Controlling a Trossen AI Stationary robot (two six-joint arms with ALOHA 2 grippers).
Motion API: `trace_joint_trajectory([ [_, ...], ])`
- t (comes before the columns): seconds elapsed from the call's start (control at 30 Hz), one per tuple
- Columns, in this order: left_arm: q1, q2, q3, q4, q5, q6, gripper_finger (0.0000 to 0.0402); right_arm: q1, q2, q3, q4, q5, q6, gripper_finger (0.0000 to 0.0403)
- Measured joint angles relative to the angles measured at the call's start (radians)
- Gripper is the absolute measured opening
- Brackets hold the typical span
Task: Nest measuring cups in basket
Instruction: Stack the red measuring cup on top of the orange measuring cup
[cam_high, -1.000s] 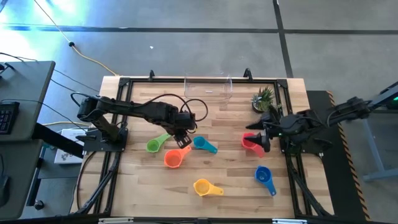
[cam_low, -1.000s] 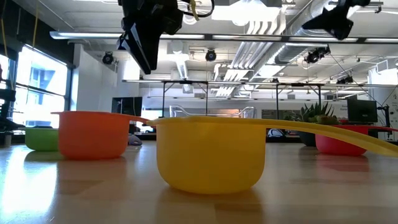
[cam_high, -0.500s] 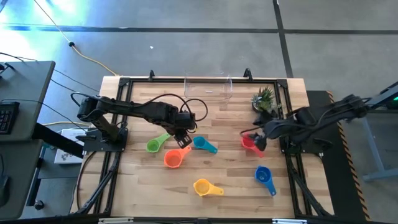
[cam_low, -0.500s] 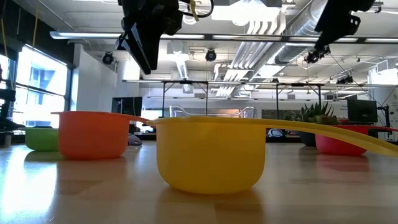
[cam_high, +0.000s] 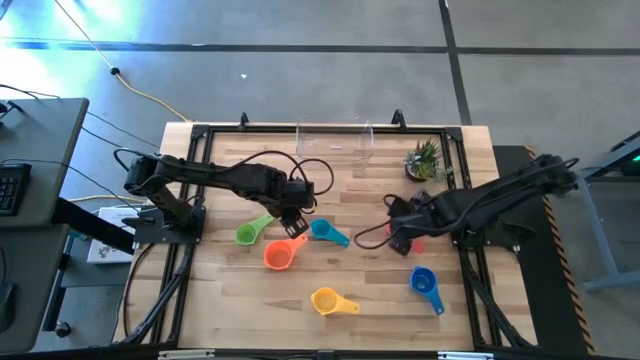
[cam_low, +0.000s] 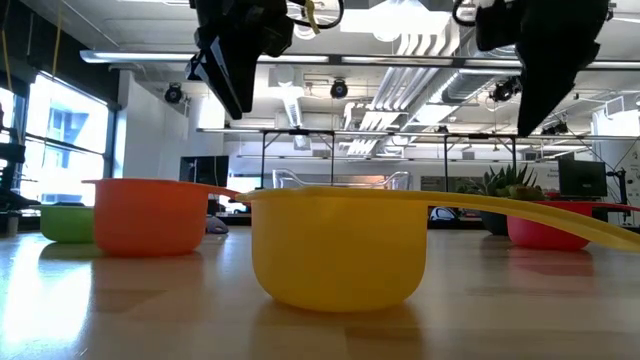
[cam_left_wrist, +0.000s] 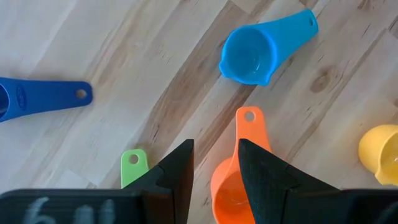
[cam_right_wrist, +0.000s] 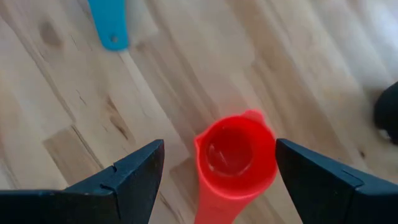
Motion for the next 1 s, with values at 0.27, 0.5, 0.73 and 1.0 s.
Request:
trace_joint_trajectory([
  [0.27,-0.010,0.000,0.000,-0.001,0.000,0.001,0.0117,0.000,0.146,0.000,-0.002,-0.037,-0.004,0.0298],
  [0.5,-0.017,0.000,0.000,-0.001,0.000,0.002,0.0117,0.000,0.248,0.000,0.000,-0.047,0.002,0.0298],
  [0.73,-0.017,0.000,0.000,-0.001,-0.001,0.002,0.0117,0.000,0.334,-0.001,0.003,-0.066,0.003,0.0298],
  [1.0,-0.017,0.000,0.000,0.000,-0.001,0.000,0.0117,0.000,0.394,-0.001,0.005,-0.097,0.006,0.0298],
])
